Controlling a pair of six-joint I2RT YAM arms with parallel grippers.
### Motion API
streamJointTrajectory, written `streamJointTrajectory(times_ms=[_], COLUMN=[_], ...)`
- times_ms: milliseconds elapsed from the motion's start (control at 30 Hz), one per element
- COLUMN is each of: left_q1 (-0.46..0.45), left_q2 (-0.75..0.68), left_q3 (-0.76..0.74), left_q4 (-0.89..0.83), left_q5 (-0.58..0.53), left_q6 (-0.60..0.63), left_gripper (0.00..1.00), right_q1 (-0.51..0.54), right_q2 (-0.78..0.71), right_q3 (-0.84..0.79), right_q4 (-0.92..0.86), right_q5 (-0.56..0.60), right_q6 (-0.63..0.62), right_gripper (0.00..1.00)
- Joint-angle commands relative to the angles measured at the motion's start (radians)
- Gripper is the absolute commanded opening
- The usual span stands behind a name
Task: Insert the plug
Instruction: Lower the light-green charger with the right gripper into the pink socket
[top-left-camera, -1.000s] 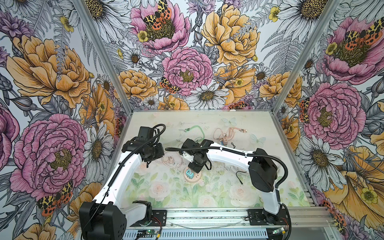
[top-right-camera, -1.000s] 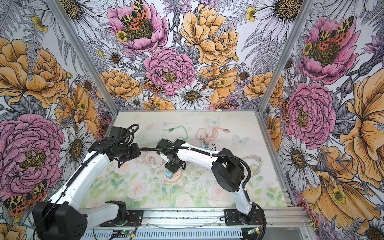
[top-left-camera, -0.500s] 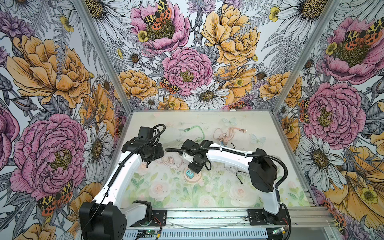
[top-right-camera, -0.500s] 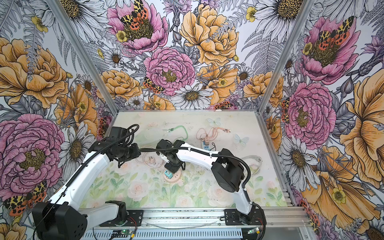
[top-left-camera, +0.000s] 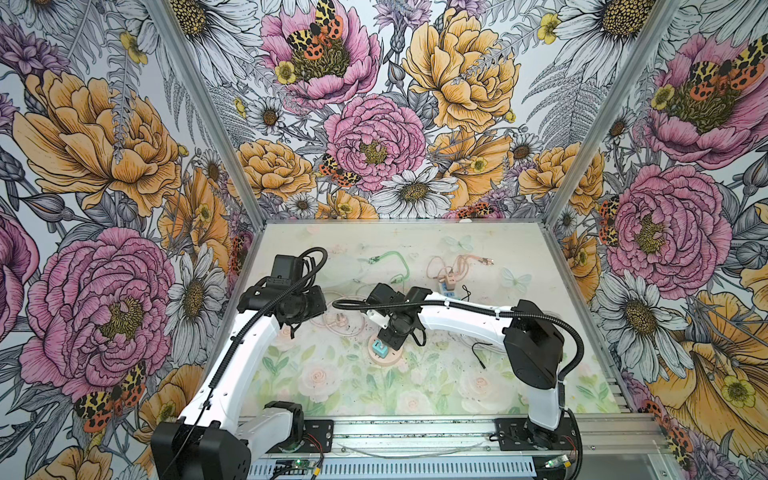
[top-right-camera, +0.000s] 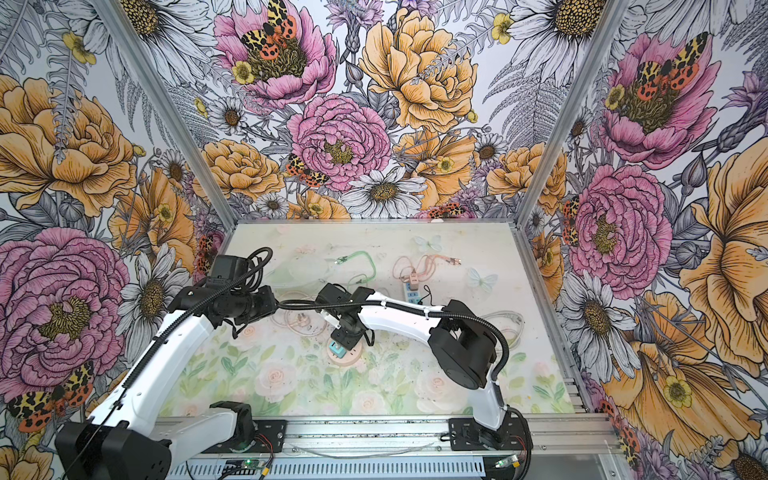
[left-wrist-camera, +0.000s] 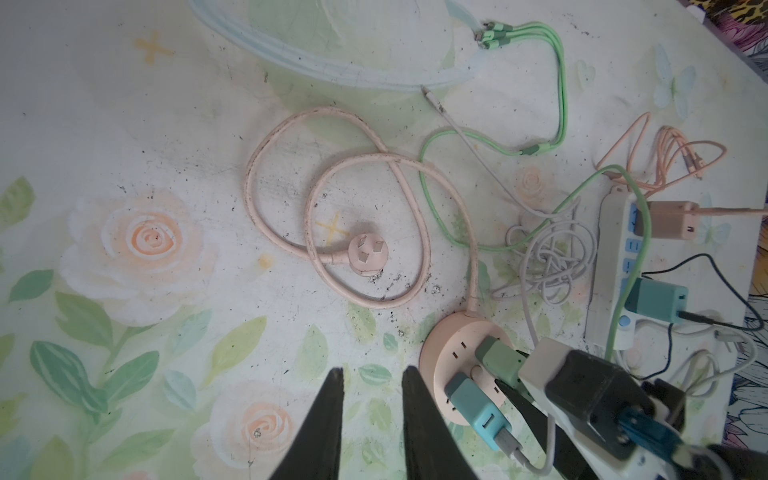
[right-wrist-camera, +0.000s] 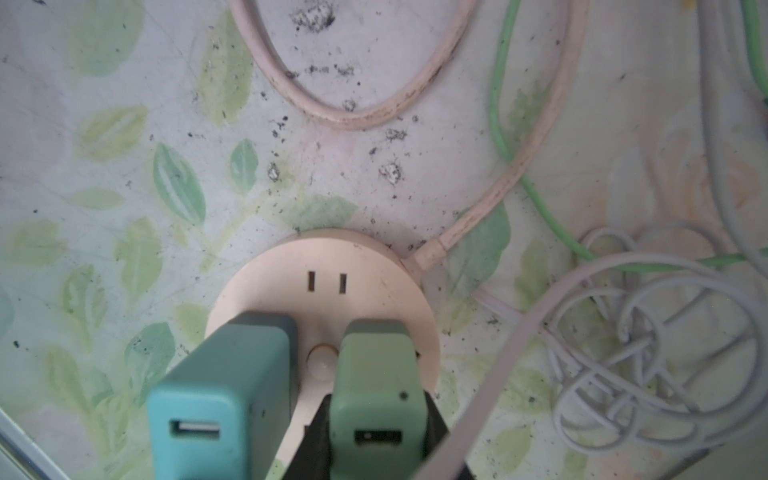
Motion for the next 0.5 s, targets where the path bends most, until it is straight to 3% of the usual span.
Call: streamJointTrajectory(times_ms=[0,133,467], left_q1=[-0.001,-0.002,-0.004], left_q2=[-0.017,-0.014,-0.018], left_q3=[-0.003,0.01,0.007], left_q4=[-0.002,-0.002,-0.004], left_q5=[-0.011,-0.015,-0.012], left_q6=[-0.013,-0.015,-0.017], left_gripper=[0.27,0.27,0.29], right_q1=[0.026,0.025,0.026], right_q2=[0.12,0.06,-0.026], right_q3=[-0.077,-0.063,-0.049], right_q4=[-0.065,-0.062,-0.043], right_q5=[-0.085,-0.086,-0.067], right_q6=[-0.038,-0.067,-0.108], right_gripper=[0.03,0.15,0.29])
